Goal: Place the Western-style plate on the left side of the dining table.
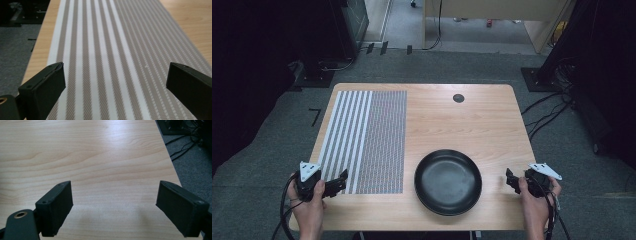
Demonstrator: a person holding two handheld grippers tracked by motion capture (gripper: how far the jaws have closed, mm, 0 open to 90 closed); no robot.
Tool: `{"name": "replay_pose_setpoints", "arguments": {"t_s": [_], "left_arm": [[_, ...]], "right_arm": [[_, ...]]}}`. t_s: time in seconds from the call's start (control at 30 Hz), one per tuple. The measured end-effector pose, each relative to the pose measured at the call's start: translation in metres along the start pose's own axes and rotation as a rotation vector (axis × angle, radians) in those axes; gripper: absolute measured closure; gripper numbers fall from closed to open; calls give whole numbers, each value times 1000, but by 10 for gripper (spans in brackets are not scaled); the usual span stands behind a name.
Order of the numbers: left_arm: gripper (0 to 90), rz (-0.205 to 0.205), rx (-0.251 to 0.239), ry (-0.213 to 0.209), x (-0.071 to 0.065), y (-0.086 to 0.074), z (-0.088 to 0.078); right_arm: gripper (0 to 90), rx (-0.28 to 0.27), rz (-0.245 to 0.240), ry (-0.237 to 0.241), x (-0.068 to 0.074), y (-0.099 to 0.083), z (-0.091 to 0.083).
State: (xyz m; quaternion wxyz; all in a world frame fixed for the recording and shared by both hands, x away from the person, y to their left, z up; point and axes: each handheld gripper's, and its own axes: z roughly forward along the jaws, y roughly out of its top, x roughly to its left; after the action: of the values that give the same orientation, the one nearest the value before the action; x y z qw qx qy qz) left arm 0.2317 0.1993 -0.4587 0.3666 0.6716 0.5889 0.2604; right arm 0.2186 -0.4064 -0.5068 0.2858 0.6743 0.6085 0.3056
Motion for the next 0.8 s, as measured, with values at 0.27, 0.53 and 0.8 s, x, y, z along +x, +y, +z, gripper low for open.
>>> {"name": "replay_pose_setpoints", "arguments": {"t_s": [0.27, 0.53, 0.8], "left_arm": [[20, 7, -48, -81, -28, 18, 7], [20, 55, -36, -165, -58, 16, 17], [20, 87, -17, -244, -83, 11, 25]], "right_arm": [[131, -25, -2, 20, 8, 13, 0], [134, -42, 0, 61, 21, 13, -1], [137, -44, 14, 118, 31, 13, -3]]}}
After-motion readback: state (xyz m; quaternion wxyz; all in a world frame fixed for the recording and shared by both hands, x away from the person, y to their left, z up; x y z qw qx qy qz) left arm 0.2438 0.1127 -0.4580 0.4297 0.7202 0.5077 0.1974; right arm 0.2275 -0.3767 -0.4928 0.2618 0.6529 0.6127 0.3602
